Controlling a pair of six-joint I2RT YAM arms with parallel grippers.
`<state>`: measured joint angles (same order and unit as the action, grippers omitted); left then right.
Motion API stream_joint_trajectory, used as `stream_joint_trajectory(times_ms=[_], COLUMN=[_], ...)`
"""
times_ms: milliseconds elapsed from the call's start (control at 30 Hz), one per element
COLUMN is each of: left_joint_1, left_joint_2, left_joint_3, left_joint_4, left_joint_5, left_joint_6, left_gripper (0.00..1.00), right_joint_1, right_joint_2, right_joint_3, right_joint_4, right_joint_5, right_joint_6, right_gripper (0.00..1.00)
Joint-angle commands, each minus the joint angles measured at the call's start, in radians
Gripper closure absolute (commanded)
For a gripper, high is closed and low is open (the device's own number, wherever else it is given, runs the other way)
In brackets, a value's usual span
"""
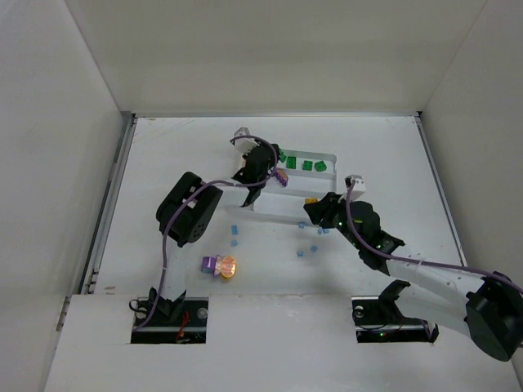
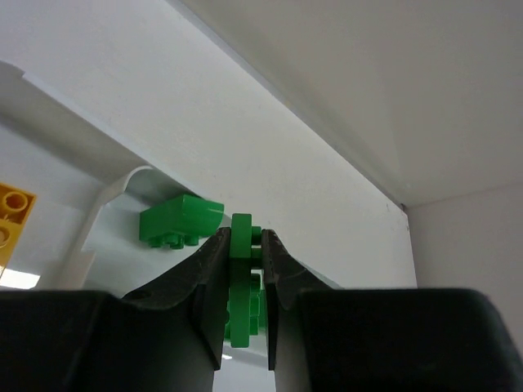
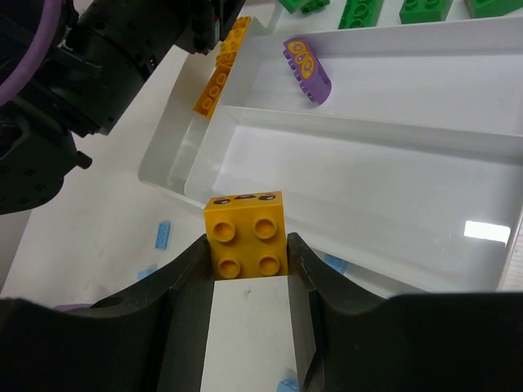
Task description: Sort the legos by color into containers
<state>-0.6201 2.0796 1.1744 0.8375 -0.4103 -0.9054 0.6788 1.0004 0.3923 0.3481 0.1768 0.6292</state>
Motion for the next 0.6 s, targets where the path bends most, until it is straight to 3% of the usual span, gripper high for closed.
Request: stream_joint_trajectory(times_ms=[0, 267, 400, 567], left_joint_1=[-0.005, -0.022, -0.025, -0.031], left_joint_2=[0.014, 0.040, 0.014, -0.090], left_joint_3=[0.079, 0.084, 0.050, -0.037], left_joint_4=[0.084, 0.057, 0.057, 0.069], left_joint_5=[-0.085, -0.145, -0.165, -0.154], left_joint_6=[-0.007, 0.011, 0.031, 0.080], left_gripper=[0.83, 0.72, 0.60, 0.57], right_joint_1=[-0.006, -0.005, -0.003, 0.000], right_joint_2=[-0.016, -0.023, -0.009, 0.024], right_joint_3=[0.000, -0.003, 0.002, 0.016], right_joint_4=[0.049, 0.049, 0.049, 0.052], right_joint_5=[0.009, 0.006, 0.006, 0.004], right_joint_6=[0.010, 0.010, 0.010, 0.000], right_gripper=[0.83, 0.83, 0.83, 0.83])
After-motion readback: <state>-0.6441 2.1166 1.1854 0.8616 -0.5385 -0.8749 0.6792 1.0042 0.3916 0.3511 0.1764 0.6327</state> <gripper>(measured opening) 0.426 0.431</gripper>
